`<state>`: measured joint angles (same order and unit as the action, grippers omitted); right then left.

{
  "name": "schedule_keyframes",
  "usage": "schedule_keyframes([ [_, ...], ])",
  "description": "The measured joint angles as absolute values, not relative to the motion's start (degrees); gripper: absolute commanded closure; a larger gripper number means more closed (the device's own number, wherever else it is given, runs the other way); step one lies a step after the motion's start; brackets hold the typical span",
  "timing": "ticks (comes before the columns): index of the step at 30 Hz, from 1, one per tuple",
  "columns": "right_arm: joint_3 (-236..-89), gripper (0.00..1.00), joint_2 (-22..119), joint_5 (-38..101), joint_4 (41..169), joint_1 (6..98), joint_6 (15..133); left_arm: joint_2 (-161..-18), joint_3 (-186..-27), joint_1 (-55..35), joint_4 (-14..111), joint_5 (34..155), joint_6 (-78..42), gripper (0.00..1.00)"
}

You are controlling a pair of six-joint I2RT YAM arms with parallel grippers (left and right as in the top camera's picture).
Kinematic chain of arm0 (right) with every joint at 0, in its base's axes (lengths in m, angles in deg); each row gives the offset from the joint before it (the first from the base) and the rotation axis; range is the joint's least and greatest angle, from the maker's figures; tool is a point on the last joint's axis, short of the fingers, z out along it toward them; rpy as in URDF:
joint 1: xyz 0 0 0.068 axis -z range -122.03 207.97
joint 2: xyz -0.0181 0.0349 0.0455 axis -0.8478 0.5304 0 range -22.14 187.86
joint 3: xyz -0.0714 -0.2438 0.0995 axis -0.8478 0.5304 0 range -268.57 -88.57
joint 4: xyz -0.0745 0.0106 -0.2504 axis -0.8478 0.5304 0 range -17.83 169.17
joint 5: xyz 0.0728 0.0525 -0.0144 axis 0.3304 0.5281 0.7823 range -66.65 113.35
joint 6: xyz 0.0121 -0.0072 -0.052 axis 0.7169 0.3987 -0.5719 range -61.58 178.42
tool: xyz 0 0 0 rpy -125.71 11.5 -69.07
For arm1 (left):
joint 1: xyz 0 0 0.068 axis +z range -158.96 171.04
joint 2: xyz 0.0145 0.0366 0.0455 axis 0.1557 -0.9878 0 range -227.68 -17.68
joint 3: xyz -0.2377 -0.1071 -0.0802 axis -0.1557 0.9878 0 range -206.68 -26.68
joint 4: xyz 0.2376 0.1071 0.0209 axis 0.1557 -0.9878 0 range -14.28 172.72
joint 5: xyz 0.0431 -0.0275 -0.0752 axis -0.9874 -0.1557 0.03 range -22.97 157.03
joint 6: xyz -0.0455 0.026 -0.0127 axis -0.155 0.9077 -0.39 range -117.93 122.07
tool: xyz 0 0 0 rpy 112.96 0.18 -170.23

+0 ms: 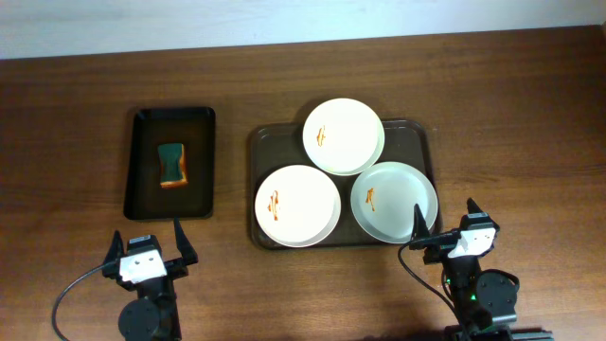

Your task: Clean dirty plates on tray and stack at the side

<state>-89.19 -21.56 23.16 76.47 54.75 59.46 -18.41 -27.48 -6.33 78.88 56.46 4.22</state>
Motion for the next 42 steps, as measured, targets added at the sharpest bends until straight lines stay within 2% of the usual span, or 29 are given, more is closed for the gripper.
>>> schedule_keyframes([
  [24,-89.2,0.02,-21.6,23.2,76.5,54.7,59.5,-18.4,-27.5,-6.3,78.8,58.5,4.1,0.01],
  [26,-89.2,0.02,-21.6,23.2,76.5,54.7,59.5,-18.4,-27.5,-6.4,79.1,72.5,-0.2,0.01],
  [29,-89.2,0.02,-21.6,23.2,76.5,54.7,59.5,-18.5,-27.5,-6.7,79.9,100.2,-9.6,0.01],
  [32,-89.2,0.02,-21.6,23.2,76.5,54.7,59.5,-18.6,-27.5,-6.7,78.4,116.2,-13.4,0.01],
  [35,-89.2,0.02,-21.6,23.2,76.5,54.7,59.5,-18.7,-27.2,-6.7,82.2,124.3,-16.5,0.01],
  [38,-89.2,0.02,-21.5,23.2,76.5,54.7,59.5,-19.2,-28.9,-6.6,106.7,128.2,-20.3,0.01],
  [40,-89.2,0.02,-21.5,23.2,76.5,54.7,59.5,-19.0,-34.0,-6.2,106.5,127.9,-20.7,0.01],
  [42,-89.2,0.02,-21.5,23.2,76.5,54.7,59.4,-19.9,-40.1,-4.5,93.5,126.8,-17.9,0.01],
])
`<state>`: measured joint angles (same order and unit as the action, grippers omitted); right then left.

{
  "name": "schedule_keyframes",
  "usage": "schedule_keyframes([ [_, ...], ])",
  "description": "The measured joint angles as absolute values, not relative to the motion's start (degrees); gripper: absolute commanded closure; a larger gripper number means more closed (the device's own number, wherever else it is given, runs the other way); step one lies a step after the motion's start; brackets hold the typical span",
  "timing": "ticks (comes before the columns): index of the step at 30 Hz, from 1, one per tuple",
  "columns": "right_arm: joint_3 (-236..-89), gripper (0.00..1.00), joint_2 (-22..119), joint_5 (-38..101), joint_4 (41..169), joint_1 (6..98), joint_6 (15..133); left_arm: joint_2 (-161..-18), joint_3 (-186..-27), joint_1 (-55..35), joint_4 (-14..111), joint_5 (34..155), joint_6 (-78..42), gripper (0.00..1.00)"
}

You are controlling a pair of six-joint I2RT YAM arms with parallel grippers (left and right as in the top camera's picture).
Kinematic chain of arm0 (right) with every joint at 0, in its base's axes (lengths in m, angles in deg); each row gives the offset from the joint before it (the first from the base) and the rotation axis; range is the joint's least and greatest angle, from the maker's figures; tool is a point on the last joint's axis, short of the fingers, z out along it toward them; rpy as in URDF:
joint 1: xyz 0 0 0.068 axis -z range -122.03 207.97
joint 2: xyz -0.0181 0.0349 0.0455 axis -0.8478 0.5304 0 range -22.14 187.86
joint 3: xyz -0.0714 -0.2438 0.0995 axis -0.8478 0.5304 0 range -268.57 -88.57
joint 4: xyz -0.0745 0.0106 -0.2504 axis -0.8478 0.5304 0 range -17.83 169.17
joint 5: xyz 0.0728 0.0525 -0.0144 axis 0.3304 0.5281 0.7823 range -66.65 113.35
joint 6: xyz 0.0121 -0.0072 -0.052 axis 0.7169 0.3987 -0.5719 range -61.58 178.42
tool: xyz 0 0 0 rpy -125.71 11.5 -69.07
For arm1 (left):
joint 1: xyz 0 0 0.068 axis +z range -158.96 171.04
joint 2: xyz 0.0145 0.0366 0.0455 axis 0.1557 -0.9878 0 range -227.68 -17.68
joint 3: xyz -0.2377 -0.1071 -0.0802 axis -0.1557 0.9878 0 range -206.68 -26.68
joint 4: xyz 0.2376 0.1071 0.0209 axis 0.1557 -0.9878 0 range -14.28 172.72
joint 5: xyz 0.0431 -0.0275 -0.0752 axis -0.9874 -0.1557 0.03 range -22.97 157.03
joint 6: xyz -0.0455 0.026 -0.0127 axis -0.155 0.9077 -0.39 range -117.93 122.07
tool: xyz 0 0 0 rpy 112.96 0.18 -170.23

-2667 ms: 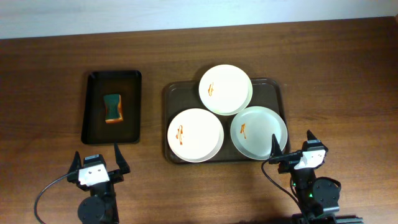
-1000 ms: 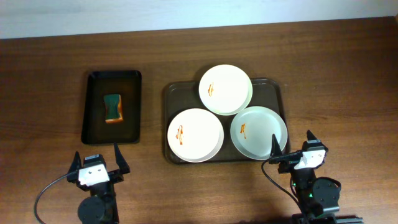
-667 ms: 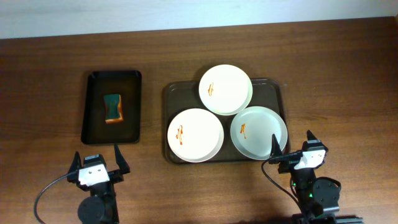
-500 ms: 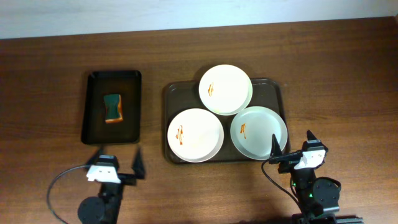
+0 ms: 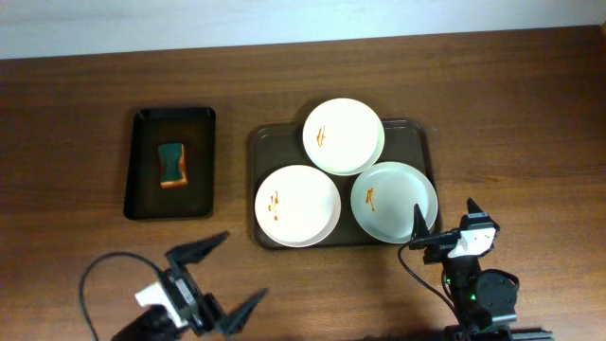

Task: Clean dirty plates on tray and stack at the side
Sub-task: 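Lower the left gripper onto the green-orange sponge in the black tray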

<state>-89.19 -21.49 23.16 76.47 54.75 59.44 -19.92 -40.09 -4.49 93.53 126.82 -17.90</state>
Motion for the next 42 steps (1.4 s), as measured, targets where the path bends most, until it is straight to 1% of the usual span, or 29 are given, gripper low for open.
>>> schedule_keyframes([
  [2,-89.2,0.02,-21.5,23.2,76.5,54.7,59.5,-24.1,-49.4,-1.4,73.9,121.6,-12.4,0.01],
  [3,-89.2,0.02,-21.5,23.2,76.5,54.7,59.5,-26.3,-52.7,-0.3,67.6,118.6,-9.4,0.01],
  [4,-89.2,0.01,-21.5,23.1,76.5,54.7,59.5,-30.2,-58.3,0.7,55.7,114.3,-5.2,0.01],
  [5,-89.2,0.02,-21.5,23.2,76.5,54.7,59.5,-38.3,-65.9,1.5,45.2,107.4,0.5,0.01],
  [7,-89.2,0.02,-21.4,23.2,76.5,54.7,59.5,-52.1,-75.6,1.8,31.8,95.7,6.3,0.01],
  [8,-89.2,0.02,-21.4,23.1,76.4,54.7,59.5,-58.7,-78.6,1.8,30.0,92.6,7.5,0.01],
  [9,-89.2,0.02,-21.4,23.2,76.5,54.7,59.5,-61.8,-79.8,1.8,29.5,91.5,7.9,0.01],
  [10,-89.2,0.02,-21.4,23.2,76.5,54.7,59.5,-70.5,-83.4,2.0,28.0,92.2,8.5,0.01],
  [11,-89.2,0.02,-21.4,23.2,76.5,54.7,59.4,-75.4,-85.1,2.0,28.3,93.3,8.7,0.01],
  [13,-89.2,0.02,-21.4,23.2,76.5,54.7,59.5,-83.1,-89.0,2.0,27.6,95.0,8.7,0.01],
  [14,-89.2,0.01,-21.5,23.2,76.5,54.7,59.5,-89.1,-94.4,2.0,27.4,93.9,8.7,0.01],
  [16,-89.2,0.01,-21.5,23.2,76.5,54.7,59.4,-96.8,-102.5,1.9,24.8,86.9,8.4,0.01],
  [17,-89.2,0.02,-21.5,23.2,76.5,54.7,59.5,-100.0,-104.9,1.9,25.8,83.9,8.3,0.01],
  [19,-89.2,0.02,-21.5,23.2,76.5,54.7,59.5,-106.5,-106.5,2.0,27.0,79.1,8.3,0.01],
  [22,-89.2,0.02,-21.5,23.2,76.5,54.7,59.5,-115.3,-106.5,2.0,27.1,76.6,8.3,0.01],
  [29,-89.2,0.02,-21.5,23.2,76.5,54.7,59.5,-128.0,-106.5,2.0,30.1,75.5,8.3,0.01],
  [33,-89.2,0.02,-21.5,23.2,76.5,54.7,59.5,-130.2,-106.5,2.0,32.1,75.2,8.3,0.01],
  [35,-89.2,0.02,-21.5,23.2,76.5,54.7,59.5,-130.2,-106.5,2.0,34.9,75.1,8.2,0.00],
  [36,-89.2,0.02,-21.5,23.2,76.5,54.7,59.5,-130.2,-106.5,2.0,36.4,74.9,8.2,0.02],
  [37,-89.2,0.02,-21.5,23.2,76.5,54.7,59.4,-130.2,-106.5,2.0,37.9,74.9,8.2,0.08],
  [38,-89.2,0.02,-21.5,23.2,76.5,54.7,59.5,-130.2,-106.4,2.0,39.1,74.9,8.2,0.22],
  [39,-89.2,0.01,-21.5,23.2,76.5,54.7,59.5,-130.2,-106.5,2.0,41.1,74.9,8.0,0.28],
  [42,-89.2,0.02,-21.5,23.2,76.5,54.7,59.5,-130.3,-106.4,2.0,45.2,74.7,7.7,0.27],
])
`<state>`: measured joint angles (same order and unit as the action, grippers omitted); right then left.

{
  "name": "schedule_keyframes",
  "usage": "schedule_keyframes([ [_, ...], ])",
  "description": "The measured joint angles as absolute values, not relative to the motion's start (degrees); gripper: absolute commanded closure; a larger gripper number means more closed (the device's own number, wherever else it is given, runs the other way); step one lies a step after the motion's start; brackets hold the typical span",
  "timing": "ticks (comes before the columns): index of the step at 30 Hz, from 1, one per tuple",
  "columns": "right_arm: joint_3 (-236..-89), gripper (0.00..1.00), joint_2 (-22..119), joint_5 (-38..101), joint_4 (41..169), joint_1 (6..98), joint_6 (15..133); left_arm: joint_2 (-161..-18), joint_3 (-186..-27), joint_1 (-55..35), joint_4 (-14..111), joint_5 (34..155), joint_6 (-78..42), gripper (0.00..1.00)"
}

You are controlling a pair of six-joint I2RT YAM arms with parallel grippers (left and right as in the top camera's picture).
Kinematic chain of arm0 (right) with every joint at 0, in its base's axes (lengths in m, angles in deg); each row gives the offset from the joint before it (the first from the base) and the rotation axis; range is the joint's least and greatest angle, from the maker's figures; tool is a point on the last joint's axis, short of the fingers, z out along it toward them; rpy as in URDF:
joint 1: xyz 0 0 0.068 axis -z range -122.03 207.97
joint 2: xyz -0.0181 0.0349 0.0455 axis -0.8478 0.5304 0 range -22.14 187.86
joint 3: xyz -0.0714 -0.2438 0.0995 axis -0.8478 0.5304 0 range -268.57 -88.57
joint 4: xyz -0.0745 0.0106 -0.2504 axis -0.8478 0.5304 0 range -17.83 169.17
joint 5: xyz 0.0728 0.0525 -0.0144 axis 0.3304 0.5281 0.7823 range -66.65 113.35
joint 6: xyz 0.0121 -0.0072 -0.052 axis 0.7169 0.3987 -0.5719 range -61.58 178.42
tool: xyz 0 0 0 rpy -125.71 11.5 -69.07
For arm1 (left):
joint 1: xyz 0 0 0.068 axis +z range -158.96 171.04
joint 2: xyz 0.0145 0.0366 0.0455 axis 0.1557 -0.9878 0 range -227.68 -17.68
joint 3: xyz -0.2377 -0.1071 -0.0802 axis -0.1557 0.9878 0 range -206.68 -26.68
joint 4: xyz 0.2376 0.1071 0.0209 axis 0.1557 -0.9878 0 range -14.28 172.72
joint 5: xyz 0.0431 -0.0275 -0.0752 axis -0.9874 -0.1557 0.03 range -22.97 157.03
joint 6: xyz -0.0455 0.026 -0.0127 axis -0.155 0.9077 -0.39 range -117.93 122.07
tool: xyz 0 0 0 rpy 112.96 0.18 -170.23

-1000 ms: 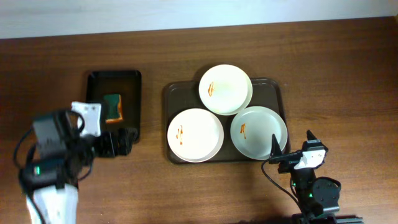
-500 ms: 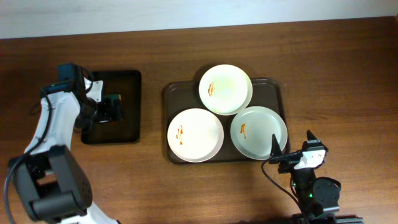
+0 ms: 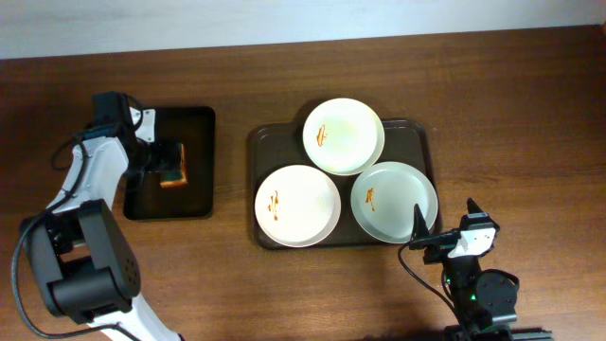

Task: Clean dirty plates on tray and stack at the side
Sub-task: 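Lower the left gripper onto the green-orange sponge in the black tray, then grasp the sponge with the left gripper and lift it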

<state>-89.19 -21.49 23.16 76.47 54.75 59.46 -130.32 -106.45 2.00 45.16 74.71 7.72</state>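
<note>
Three white plates with orange smears lie on the dark brown tray [image 3: 425,134]: one at the back [image 3: 344,135], one front left [image 3: 297,206], one front right [image 3: 394,203]. A green and orange sponge [image 3: 175,165] lies in a small black tray [image 3: 203,121] to the left. My left gripper [image 3: 153,161] reaches into that tray at the sponge's left edge; its dark fingers blend with the tray, so their spread is unclear. At the front right my right gripper [image 3: 443,214] stands open, empty, just off the front right plate's rim.
The left arm runs from its base [image 3: 80,275] at the front left up along the black tray's left side. The right arm's base [image 3: 478,294] sits at the front edge. Bare wooden table lies to the right of the brown tray.
My left arm has gone from the front edge, where its gripper stood wide open and turned sideways, to the black tray, with the gripper now at the sponge. Plates and right arm are unchanged.
At first both grippers rested open at the table's front edge. Then the left gripper was turned and spread wide near the front. Now it is over the black tray at the sponge. The plates, the sponge and the right arm have stayed put.
</note>
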Motion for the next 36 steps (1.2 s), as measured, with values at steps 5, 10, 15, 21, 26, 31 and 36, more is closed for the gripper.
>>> schedule_keyframes([
  [5,-89.2,0.02,-21.5,23.2,76.5,54.7,59.5,-132.1,-106.4,2.0,45.1,74.7,7.5,0.08],
  [10,-89.2,0.02,-21.5,23.2,76.5,54.7,59.5,-134.3,-106.4,2.0,43.4,74.7,7.4,0.11],
  [15,-89.2,0.02,-21.5,23.2,76.5,54.7,59.5,-134.3,-106.4,1.9,43.5,74.7,7.7,0.22],
  [21,-89.2,0.02,-21.5,23.2,76.5,54.7,59.5,-134.3,-106.4,-2.4,44.7,74.3,9.7,0.34],
  [26,-89.2,0.02,-21.5,23.2,76.5,54.7,59.5,-134.4,-106.4,-4.7,45.7,68.9,10.2,0.34],
  [31,-89.2,0.02,-21.5,23.2,76.5,54.7,59.5,-136.3,-106.7,-3.7,45.7,67.6,10.2,0.39],
  [36,-89.2,0.02,-21.5,23.2,76.5,54.7,59.5,-137.2,-108.0,-3.6,46.0,67.5,10.4,1.00],
])
